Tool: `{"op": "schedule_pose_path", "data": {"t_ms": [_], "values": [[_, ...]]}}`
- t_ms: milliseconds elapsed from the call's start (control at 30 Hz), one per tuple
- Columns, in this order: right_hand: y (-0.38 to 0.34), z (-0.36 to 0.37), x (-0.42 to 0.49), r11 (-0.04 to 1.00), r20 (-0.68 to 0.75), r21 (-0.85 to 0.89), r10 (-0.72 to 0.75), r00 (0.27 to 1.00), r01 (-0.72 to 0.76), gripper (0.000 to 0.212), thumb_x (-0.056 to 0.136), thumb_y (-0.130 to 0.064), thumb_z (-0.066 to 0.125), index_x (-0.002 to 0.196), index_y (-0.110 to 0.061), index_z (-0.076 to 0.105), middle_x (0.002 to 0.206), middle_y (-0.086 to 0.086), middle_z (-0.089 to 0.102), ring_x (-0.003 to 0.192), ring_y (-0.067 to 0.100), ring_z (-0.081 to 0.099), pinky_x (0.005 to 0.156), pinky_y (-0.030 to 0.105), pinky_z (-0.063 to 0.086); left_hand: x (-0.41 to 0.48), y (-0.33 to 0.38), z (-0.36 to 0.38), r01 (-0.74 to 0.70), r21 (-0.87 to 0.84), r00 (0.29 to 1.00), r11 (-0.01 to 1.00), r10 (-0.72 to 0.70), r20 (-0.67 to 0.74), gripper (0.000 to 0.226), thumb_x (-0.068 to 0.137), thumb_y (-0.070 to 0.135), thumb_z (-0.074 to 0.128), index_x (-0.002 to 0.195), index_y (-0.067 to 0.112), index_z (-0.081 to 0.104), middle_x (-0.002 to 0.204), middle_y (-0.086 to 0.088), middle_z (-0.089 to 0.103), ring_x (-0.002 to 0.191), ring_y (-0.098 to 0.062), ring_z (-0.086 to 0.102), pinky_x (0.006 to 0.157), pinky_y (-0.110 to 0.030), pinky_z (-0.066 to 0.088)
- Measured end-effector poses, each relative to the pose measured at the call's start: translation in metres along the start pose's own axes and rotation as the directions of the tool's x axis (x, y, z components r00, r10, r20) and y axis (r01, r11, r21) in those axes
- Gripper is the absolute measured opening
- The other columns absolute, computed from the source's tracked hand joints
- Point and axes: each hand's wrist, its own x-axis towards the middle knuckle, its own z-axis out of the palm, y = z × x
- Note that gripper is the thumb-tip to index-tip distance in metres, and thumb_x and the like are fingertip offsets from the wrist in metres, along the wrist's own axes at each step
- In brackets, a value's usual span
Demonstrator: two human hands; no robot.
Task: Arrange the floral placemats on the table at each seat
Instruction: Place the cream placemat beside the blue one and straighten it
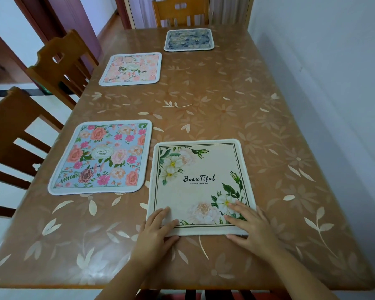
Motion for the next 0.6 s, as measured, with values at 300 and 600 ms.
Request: {"op": "schedule_pose_path", "data": {"t_ms": [300, 600], "values": [[-0.0036, 0.0043, -0.0013, 0.998, 0.006, -0.01, 0.057, 0.998, -0.057, 0.044, 0.063, -0.036, 0.081, 0.104, -0.026, 0.068, 0.125, 0.002, 0.059, 0.123, 0.022, 0.043, 0.094, 0.063, 0.031, 0.0014, -0.0038, -0.0013, -0.037, 0.033, 0.998, 0.999, 0.035, 0.052, 0.065, 0.092, 0.055, 0.017, 0.097, 0.018, 0.07, 0.12, -0.016, 0.06, 0.116, -0.025, 0.035, 0.081, -0.053, 0.047], [-0.0078, 0.0031, -0.0023, 0.998, 0.004, -0.021, 0.067, 0.998, -0.066, 0.043, 0.065, -0.035, 0.08, 0.105, -0.025, 0.068, 0.125, 0.002, 0.059, 0.123, 0.023, 0.045, 0.095, 0.06, 0.032, 0.0035, -0.0018, -0.0054, -0.096, 0.048, 0.995, 0.994, 0.094, 0.041, 0.065, 0.093, 0.052, 0.018, 0.094, 0.016, 0.072, 0.115, -0.02, 0.062, 0.108, -0.041, 0.055, 0.077, -0.054, 0.05]]}}
